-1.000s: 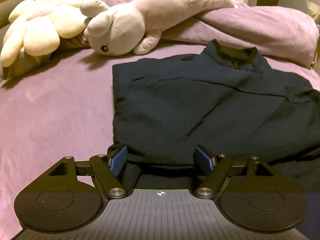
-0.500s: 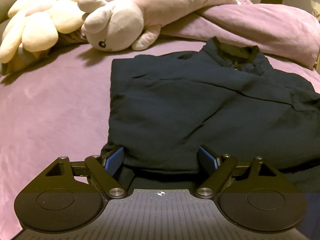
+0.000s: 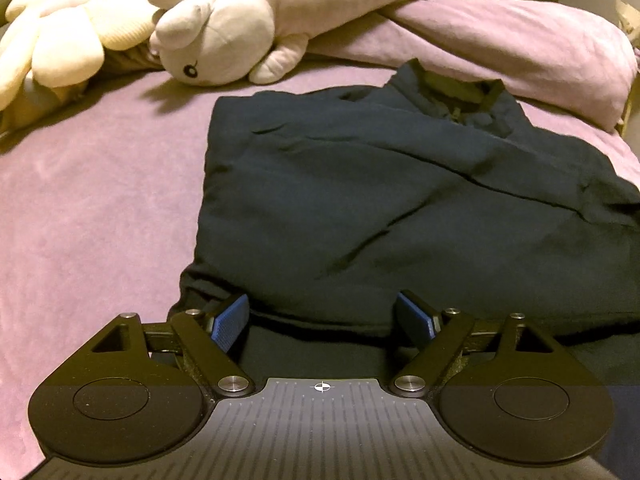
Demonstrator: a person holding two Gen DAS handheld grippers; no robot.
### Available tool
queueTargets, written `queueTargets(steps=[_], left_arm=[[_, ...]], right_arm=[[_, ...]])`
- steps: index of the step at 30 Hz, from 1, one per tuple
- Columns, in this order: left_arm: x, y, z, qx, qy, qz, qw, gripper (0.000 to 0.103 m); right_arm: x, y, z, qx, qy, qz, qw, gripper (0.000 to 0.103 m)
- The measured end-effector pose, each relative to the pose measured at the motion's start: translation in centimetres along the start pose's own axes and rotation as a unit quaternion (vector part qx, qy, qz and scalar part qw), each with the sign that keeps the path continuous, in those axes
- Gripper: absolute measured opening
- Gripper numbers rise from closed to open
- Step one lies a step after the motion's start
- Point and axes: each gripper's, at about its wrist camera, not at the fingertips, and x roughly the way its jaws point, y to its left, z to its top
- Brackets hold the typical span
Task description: Fold large clothes
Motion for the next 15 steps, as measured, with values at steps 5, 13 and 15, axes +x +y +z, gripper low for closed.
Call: queueTargets(steps=[5,13,15], left_arm=[[1.0,0.9,0.2,-0.044,-0.008,-0.006,0.9990,0.087],[-1.0,-0.6,-1.0,-0.032,-0.011,0.002,0.9994,0.088],[-2.3,0.3,-1.7,-0.052,0.002,-0.032,0.9981,0.083]], right_arm=[[1.4,1.0,-0.5,-0.063,-0.027,-0.028,0.997,0.023],[-5.4,5.0,-5.6,-0.249,-0.030,-0.096,0.963,0.030],[-8.0,4.5,-6.4,-0.281,-0.024,-0.116,0.952,0.034]])
